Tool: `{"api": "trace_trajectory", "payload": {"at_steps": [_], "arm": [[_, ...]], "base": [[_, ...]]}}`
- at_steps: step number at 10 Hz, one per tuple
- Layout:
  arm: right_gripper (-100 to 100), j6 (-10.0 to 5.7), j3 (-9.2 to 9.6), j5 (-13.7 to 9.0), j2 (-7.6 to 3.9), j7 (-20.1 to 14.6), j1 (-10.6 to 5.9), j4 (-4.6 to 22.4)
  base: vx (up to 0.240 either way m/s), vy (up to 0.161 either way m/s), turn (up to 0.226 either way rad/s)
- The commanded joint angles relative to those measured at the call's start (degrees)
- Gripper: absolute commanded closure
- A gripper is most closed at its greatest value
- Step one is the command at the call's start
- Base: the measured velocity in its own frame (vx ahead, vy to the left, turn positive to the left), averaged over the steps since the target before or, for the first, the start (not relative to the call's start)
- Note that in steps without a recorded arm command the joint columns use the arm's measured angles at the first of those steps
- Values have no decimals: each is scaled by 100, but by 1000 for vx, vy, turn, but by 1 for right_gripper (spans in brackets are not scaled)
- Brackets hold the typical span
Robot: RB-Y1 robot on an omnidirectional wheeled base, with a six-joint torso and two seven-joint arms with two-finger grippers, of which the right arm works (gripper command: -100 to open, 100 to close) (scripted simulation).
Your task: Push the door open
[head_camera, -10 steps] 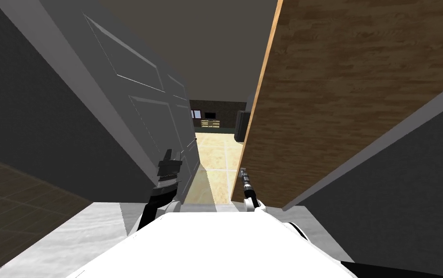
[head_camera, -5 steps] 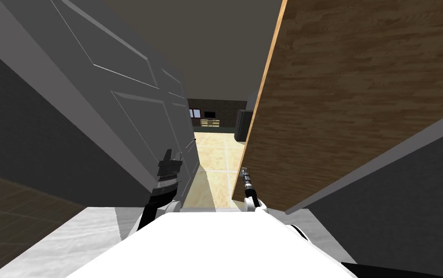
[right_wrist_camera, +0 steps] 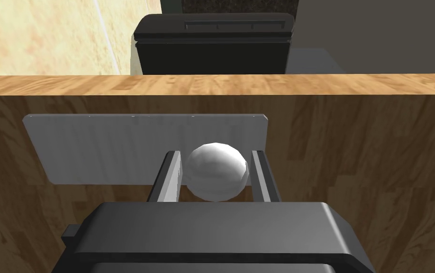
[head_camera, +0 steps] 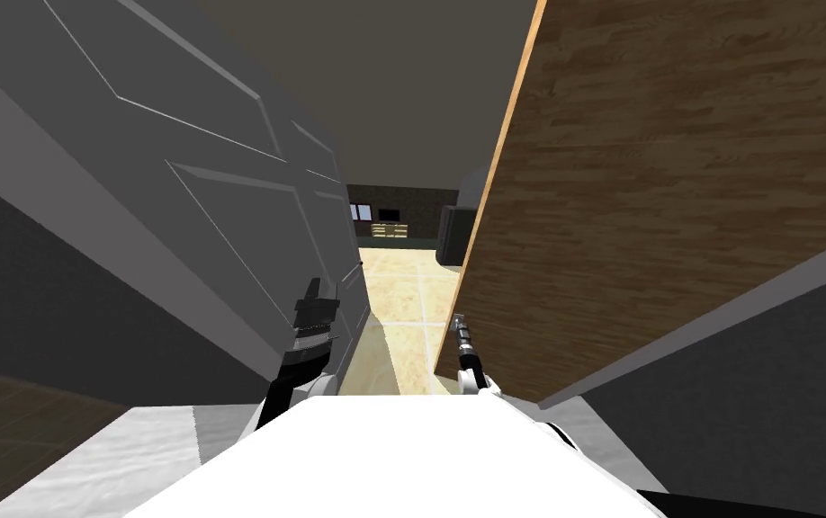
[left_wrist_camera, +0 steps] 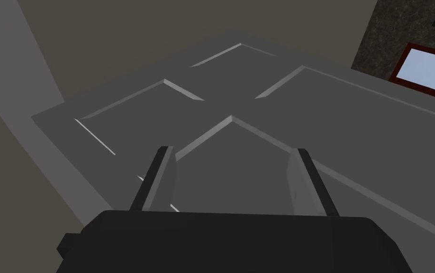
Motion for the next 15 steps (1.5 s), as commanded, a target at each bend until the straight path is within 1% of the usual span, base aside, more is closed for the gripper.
{"api": "trace_trajectory", "payload": {"at_steps": [1, 2, 7, 8, 9, 10, 11, 12, 13, 15], "arm": [[100, -93, -98, -55, -89, 20, -129, 174], [100, -92, -196, -116, -112, 59, -122, 182], [100, -90, -530, -322, -191, 194, -99, 211], [100, -90, -530, -322, -191, 194, -70, -112], [100, -90, -624, -380, -213, 233, -92, 219], [100, -89, -686, -418, -228, 258, -88, 224], [100, -89, -686, -418, -228, 258, -88, 224], [100, -89, -770, -470, -248, 292, -82, 231], [100, -89, -770, -470, -248, 292, -82, 247], [100, -88, -895, -547, -277, 342, -73, 241]], "base": [[131, 15, -27], [148, 46, -34], [201, 56, -64], [138, 33, -47], [178, 50, -16], [181, 66, -62], [113, 45, -55], [155, 38, -50], [136, 34, -30], [160, 60, -58]]}}
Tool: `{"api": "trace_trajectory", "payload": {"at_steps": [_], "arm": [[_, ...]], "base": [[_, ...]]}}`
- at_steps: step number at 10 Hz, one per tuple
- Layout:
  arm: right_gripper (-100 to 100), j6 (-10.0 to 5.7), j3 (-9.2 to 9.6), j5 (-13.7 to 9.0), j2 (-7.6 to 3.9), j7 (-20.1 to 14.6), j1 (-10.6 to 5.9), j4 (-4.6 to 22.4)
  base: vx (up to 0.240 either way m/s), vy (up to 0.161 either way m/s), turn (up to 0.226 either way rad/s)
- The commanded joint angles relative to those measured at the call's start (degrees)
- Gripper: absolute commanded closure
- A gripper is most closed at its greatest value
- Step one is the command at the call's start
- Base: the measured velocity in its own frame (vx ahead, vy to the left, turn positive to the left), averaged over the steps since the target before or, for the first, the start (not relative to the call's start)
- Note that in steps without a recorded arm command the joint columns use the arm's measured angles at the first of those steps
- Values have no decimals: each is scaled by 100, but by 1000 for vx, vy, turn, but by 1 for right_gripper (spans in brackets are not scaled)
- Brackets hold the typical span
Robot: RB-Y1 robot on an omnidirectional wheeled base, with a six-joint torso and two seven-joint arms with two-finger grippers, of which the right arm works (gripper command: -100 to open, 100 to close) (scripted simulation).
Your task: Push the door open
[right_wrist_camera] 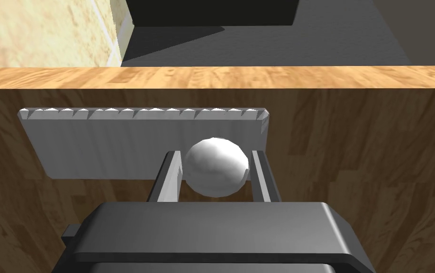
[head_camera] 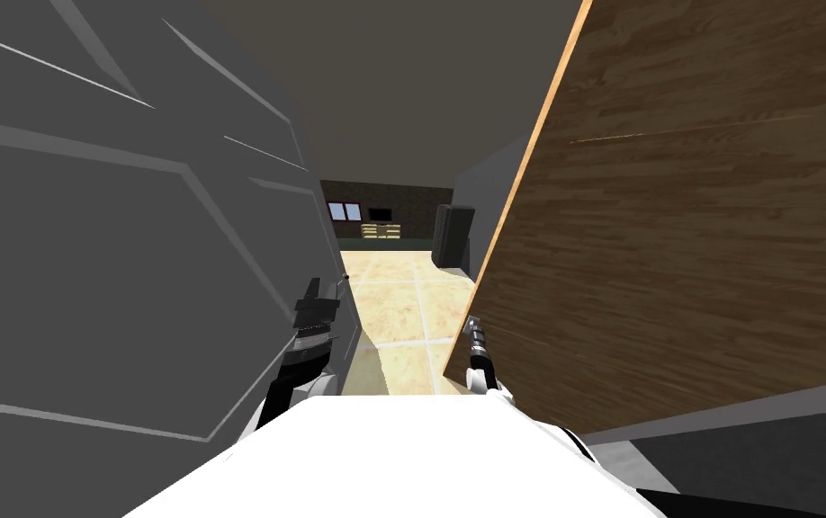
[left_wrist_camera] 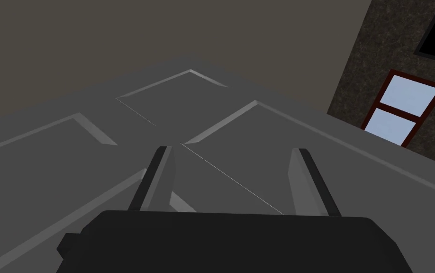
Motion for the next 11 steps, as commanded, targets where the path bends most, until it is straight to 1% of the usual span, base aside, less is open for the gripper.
{"api": "trace_trajectory", "payload": {"at_steps": [1, 2, 4, 5, 6, 7, 9, 11], "arm": [[100, -54, -119, -68, -80, 34, -15, 42], [100, -54, -119, -68, -80, 34, -15, 42], [100, -53, -198, -117, -99, 66, -10, 49], [100, -53, -198, -117, -99, 66, -10, 49], [100, -83, -184, -110, -88, 56, -32, 108], [100, -76, -269, -169, -114, 91, -15, 87], [100, -82, -336, -216, -132, 119, -7, 97], [100, -82, -336, -216, -132, 119, -7, 126]], "base": [[183, 47, -68], [135, 16, -17], [168, 37, -34], [114, 25, -28], [39, 4, -9], [102, 21, -23], [179, -2, -38], [94, -6, -8]]}}
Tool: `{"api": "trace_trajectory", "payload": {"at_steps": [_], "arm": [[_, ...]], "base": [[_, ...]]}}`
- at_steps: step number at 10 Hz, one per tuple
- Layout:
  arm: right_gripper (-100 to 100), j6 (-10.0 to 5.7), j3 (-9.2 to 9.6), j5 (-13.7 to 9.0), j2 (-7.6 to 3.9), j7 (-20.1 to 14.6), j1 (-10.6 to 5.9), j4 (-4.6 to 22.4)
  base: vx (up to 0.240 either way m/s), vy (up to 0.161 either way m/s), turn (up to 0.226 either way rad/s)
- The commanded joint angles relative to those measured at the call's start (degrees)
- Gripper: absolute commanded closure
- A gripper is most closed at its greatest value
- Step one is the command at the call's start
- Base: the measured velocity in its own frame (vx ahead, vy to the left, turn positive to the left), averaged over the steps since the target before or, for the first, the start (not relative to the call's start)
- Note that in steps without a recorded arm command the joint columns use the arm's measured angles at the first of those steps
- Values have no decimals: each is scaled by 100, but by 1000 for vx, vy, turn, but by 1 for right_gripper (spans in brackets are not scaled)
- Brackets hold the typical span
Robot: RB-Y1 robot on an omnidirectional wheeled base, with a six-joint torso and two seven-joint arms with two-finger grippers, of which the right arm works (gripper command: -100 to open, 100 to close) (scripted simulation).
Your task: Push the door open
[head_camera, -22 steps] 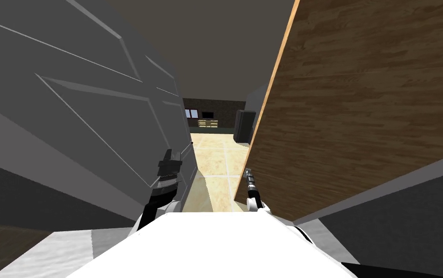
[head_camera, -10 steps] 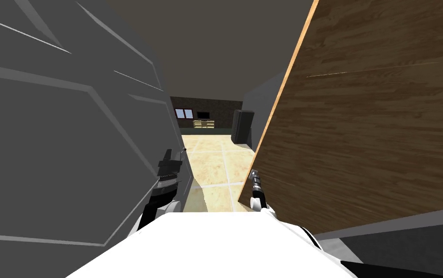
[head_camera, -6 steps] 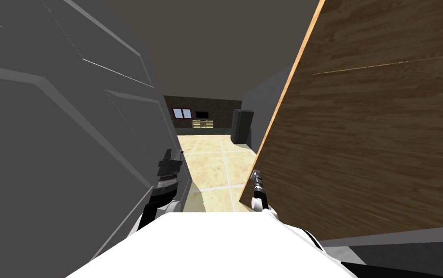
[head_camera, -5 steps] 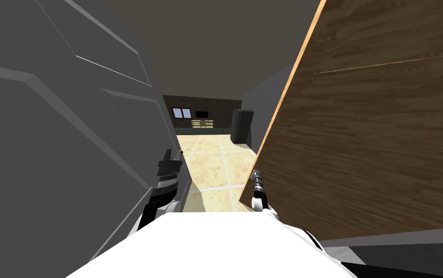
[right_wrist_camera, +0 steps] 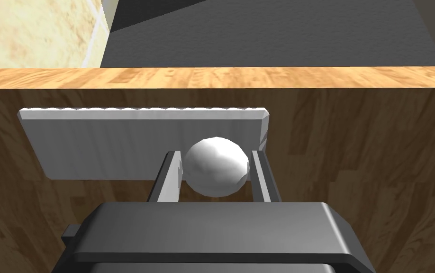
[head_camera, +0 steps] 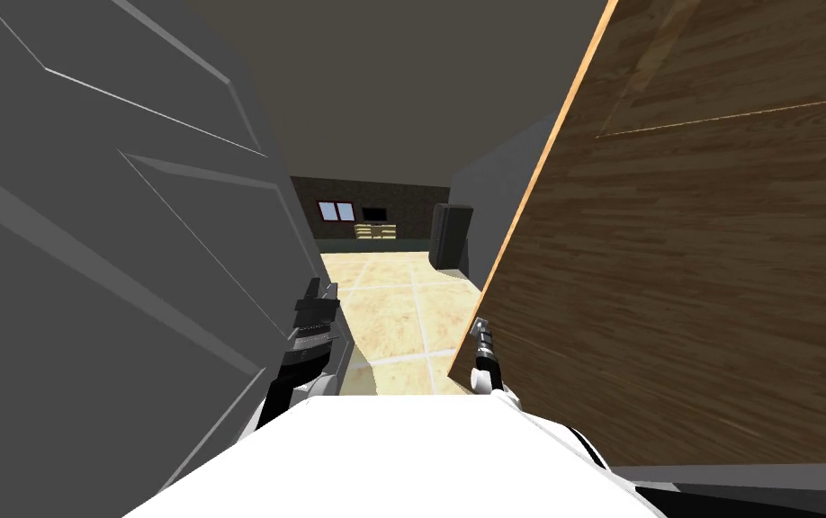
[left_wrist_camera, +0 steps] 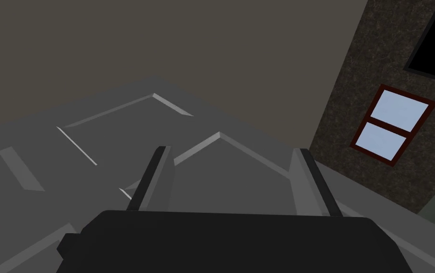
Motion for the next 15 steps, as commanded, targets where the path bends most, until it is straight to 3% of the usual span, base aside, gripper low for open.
{"api": "trace_trajectory", "payload": {"at_steps": [1, 9, 11, 12, 14, 15], "arm": [[100, 108, -5, -1, 29, 39, 88, -210], [100, 69, -466, -322, -100, 235, 145, -140], [100, 69, -466, -322, -100, 235, 145, 5], [100, 61, -555, -384, -124, 272, 156, -126], [100, 61, -555, -384, -124, 272, 156, -28], [100, 61, -555, -384, -124, 272, 156, -107]], "base": [[10, -11, 5], [183, 8, -43], [83, -17, -7], [115, -35, -26], [111, 12, -22], [17, 9, -8]]}}
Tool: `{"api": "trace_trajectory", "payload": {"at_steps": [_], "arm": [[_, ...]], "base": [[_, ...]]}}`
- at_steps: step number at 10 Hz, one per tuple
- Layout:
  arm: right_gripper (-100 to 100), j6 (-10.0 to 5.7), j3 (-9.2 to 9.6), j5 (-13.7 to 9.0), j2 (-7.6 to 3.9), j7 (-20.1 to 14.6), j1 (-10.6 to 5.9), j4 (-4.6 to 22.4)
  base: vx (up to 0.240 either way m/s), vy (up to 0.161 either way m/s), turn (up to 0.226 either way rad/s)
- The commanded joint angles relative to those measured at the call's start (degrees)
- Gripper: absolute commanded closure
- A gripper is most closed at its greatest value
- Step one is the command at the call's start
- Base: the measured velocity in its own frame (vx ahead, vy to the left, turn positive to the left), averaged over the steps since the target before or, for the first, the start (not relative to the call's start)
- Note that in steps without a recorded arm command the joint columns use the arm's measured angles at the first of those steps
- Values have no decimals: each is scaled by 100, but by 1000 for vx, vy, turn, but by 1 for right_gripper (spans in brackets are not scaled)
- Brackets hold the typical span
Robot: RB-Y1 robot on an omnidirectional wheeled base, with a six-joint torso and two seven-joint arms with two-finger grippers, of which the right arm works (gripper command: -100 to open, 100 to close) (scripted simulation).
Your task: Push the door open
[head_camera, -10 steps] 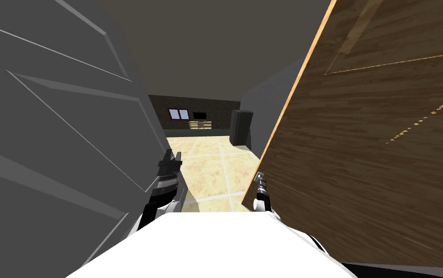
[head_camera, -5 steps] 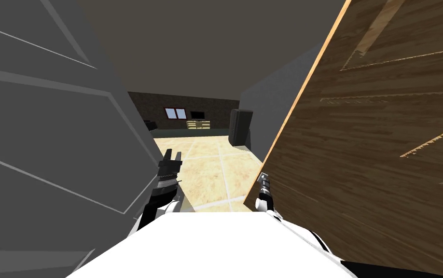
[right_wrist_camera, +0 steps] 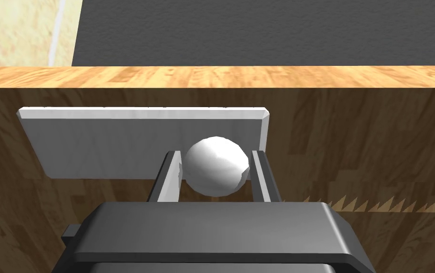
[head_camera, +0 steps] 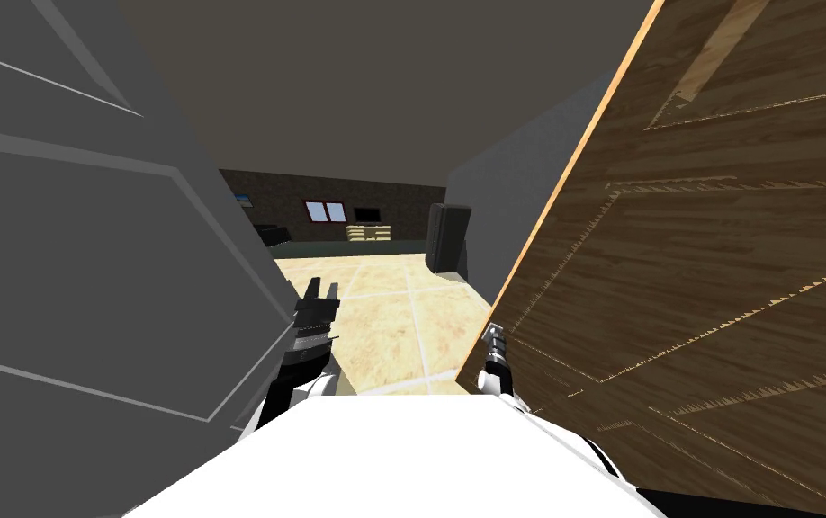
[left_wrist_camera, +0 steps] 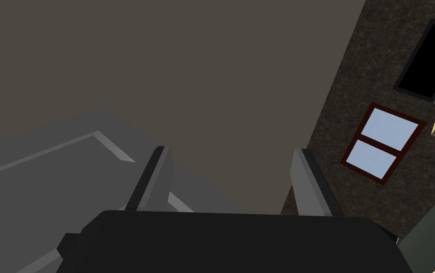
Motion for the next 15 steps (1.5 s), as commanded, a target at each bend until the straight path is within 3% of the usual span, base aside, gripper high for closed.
{"api": "trace_trajectory", "payload": {"at_steps": [1, 7, 10, 12, 15], "arm": [[100, 96, -4, -1, 39, 39, 78, -221], [100, 84, -154, -108, 5, 104, 111, -201], [100, 47, -398, -283, -57, 211, 140, -155], [100, 47, -398, -283, -57, 211, 140, -155], [100, 12, -627, -447, -114, 311, 167, -113]], "base": [[-9, 3, 3], [99, -15, -20], [188, -33, -37], [113, -35, -17], [200, -38, -41]]}}
